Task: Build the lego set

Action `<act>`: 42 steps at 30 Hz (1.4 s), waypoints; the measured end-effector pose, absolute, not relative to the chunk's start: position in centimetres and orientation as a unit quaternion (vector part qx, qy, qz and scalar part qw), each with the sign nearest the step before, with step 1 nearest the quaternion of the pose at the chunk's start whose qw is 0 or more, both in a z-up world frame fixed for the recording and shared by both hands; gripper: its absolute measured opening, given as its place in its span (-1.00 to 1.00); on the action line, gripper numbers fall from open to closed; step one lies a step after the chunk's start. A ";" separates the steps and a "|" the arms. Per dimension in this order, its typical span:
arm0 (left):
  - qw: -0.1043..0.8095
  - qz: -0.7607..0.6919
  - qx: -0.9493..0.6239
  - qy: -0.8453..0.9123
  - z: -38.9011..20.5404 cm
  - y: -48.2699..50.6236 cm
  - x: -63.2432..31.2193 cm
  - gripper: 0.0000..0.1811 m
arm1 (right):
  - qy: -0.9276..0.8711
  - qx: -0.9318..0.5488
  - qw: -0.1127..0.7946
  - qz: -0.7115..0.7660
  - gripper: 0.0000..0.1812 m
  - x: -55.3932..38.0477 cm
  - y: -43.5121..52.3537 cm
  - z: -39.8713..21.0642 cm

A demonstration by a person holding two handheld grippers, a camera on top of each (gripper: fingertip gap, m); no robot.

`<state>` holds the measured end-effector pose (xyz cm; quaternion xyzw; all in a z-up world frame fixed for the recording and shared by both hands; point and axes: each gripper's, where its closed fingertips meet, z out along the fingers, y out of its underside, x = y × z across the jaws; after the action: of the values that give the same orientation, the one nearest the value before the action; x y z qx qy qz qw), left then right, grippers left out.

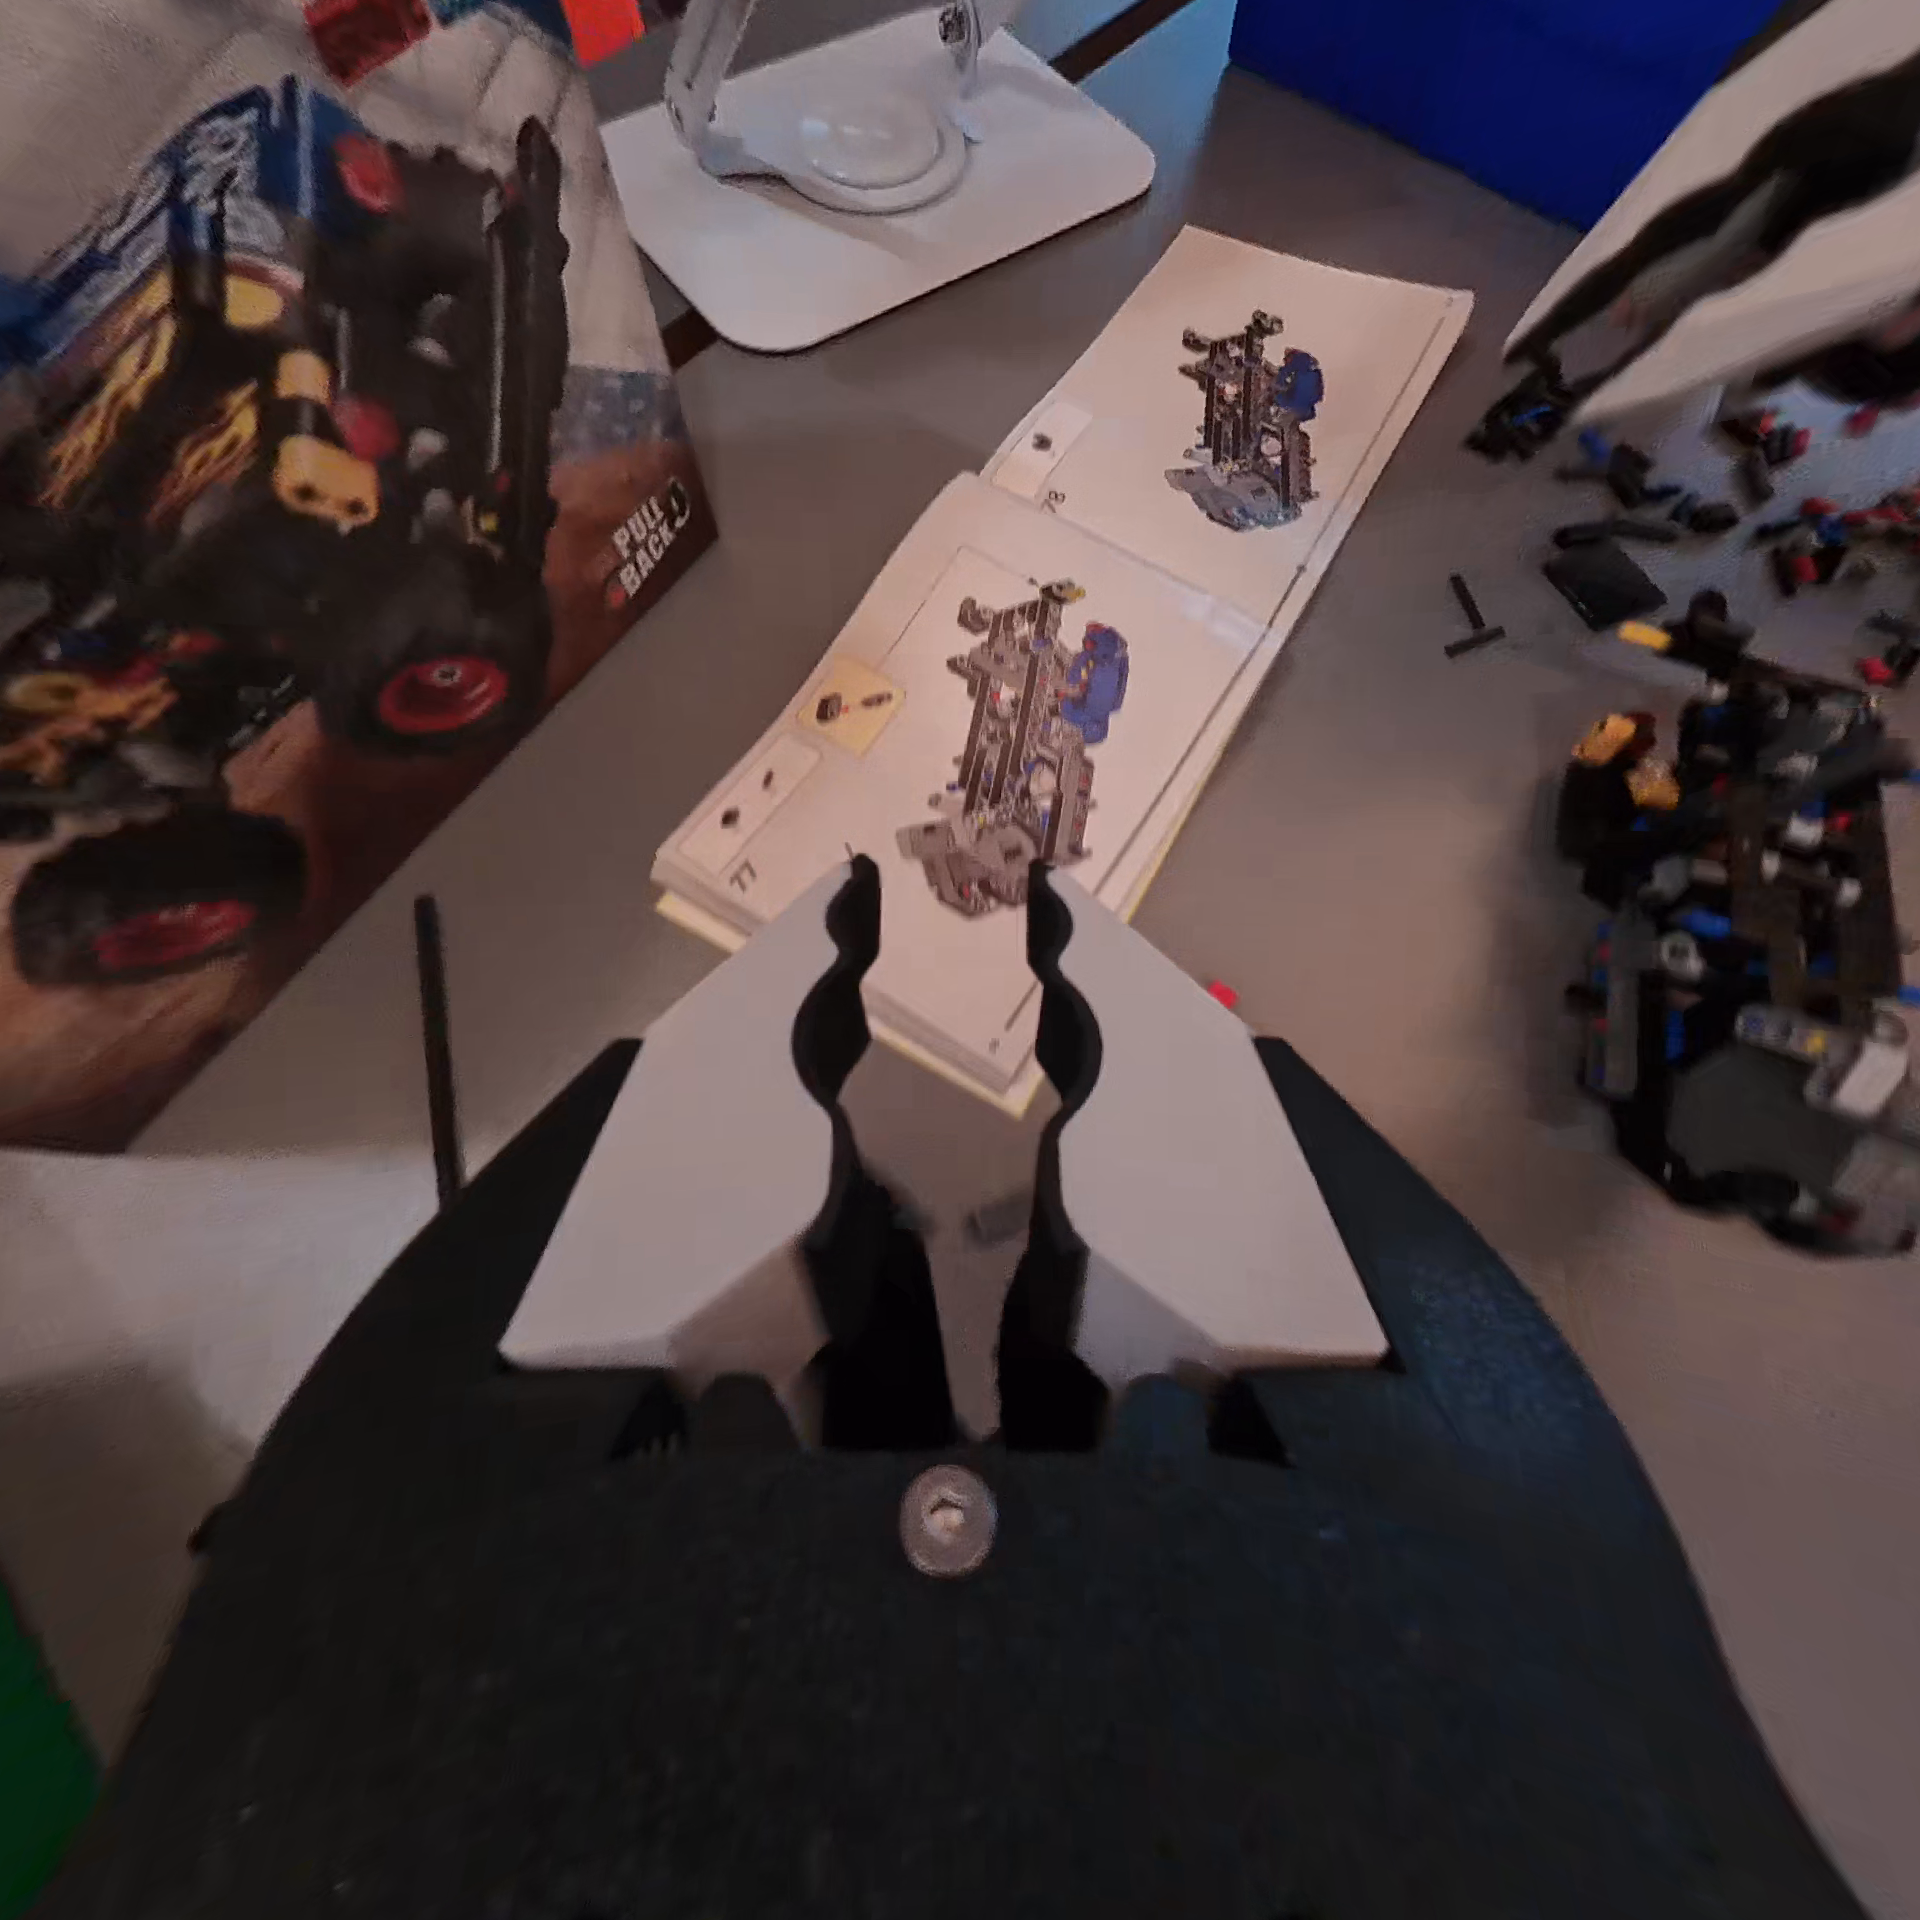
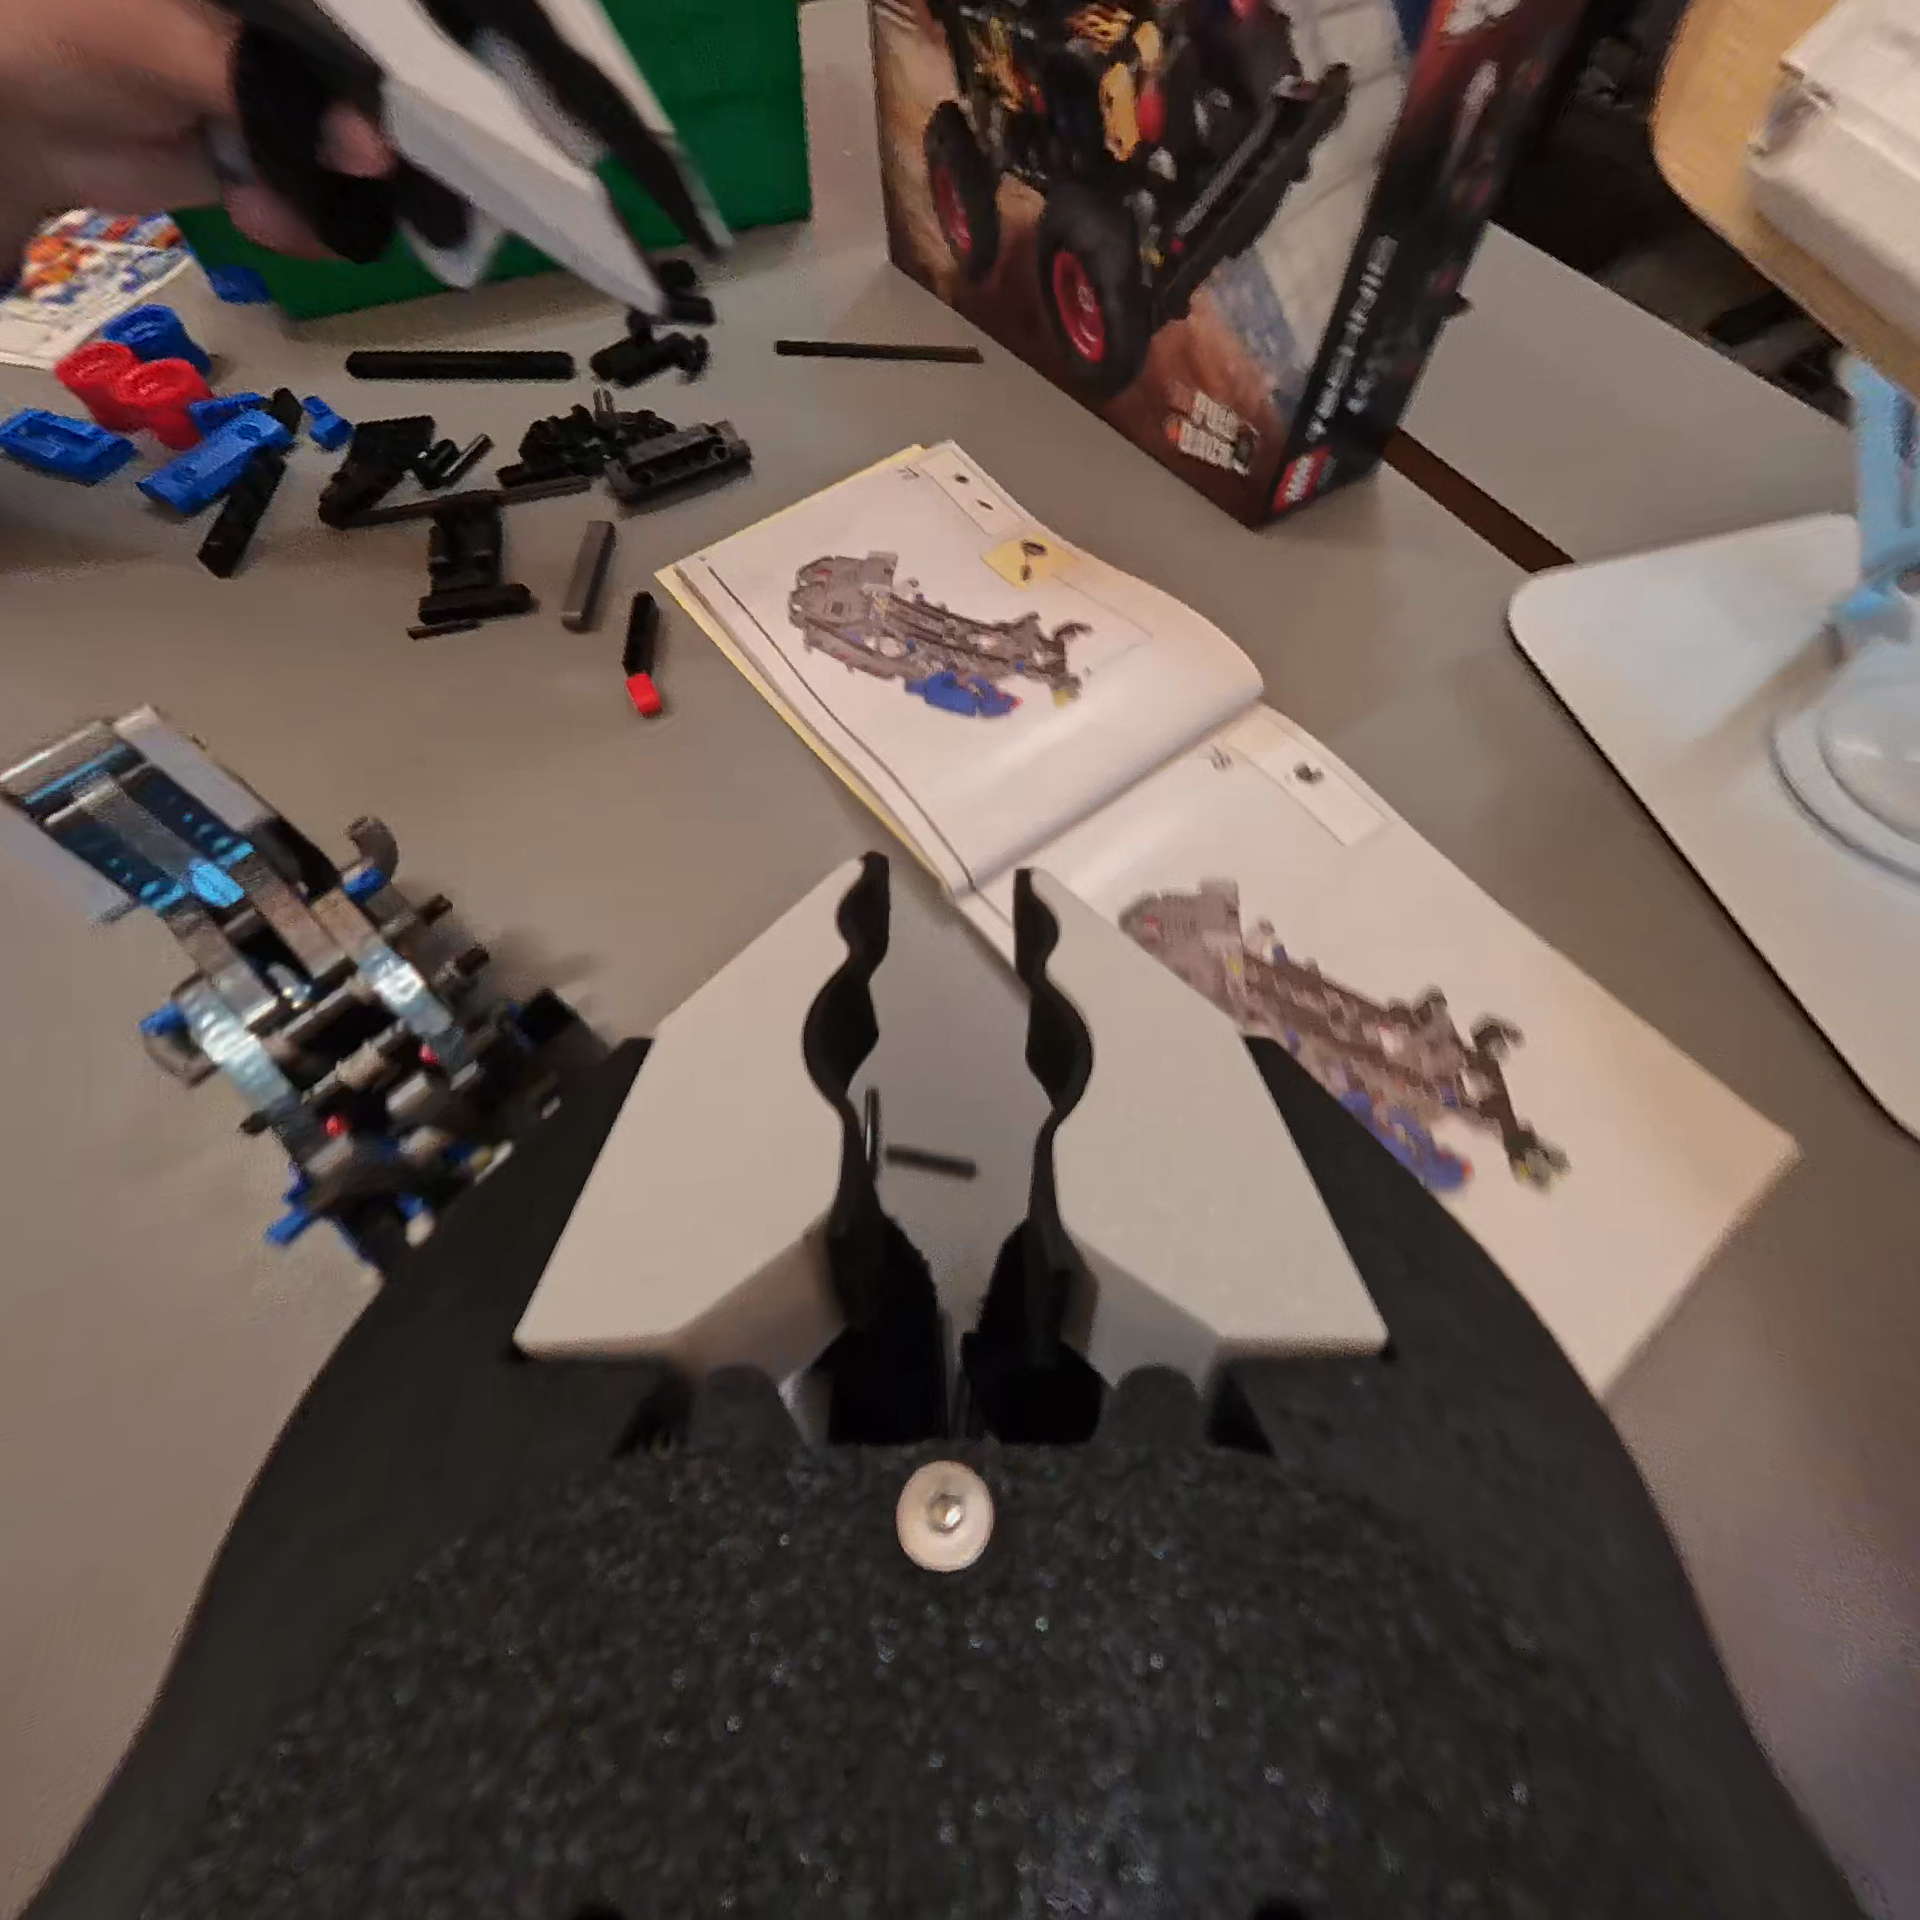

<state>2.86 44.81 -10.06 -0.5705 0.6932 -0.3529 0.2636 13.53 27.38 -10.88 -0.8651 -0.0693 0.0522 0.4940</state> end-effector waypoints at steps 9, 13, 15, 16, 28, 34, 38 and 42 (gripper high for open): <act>0.355 -0.335 -0.559 0.670 -11.2 47.3 -0.8 -0.74 | 0.040 -0.850 0.521 0.068 -0.54 17.5 24.4 -12.6; 0.353 -0.346 -0.590 0.638 -11.6 48.4 -1.4 -0.74 | 0.044 -0.843 0.532 0.062 -0.54 17.1 24.8 -13.1; 0.341 -0.350 -0.594 0.639 -12.0 48.3 -1.4 -0.75 | 0.028 -0.851 0.524 0.033 -0.56 17.1 24.9 -13.5; 0.342 -0.346 -0.592 0.642 -12.1 48.3 -1.4 -0.75 | 0.022 -0.854 0.520 0.012 -0.57 17.5 24.8 -13.7; 0.354 -0.330 -0.547 0.683 -12.6 44.9 -1.2 -0.78 | -0.018 -0.857 0.513 -0.033 -0.61 18.1 23.2 -12.0; 0.363 -0.346 -0.537 0.679 -11.4 44.1 -1.3 -0.78 | -0.017 -0.871 0.491 -0.018 -0.65 17.9 22.3 -11.5; 0.376 -0.340 -0.528 0.681 -10.8 44.1 -1.4 -0.79 | 0.003 -0.862 0.507 -0.009 -0.66 18.6 21.8 -10.2; 0.409 -0.318 -0.508 0.689 -10.1 44.3 -1.4 -0.81 | -0.044 -0.908 0.417 0.012 -0.71 17.4 19.5 -11.7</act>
<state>-1.36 44.34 -10.13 -0.5078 0.6886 -0.3176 0.4087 17.44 19.52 -11.70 -0.9076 -0.0436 0.0121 0.4174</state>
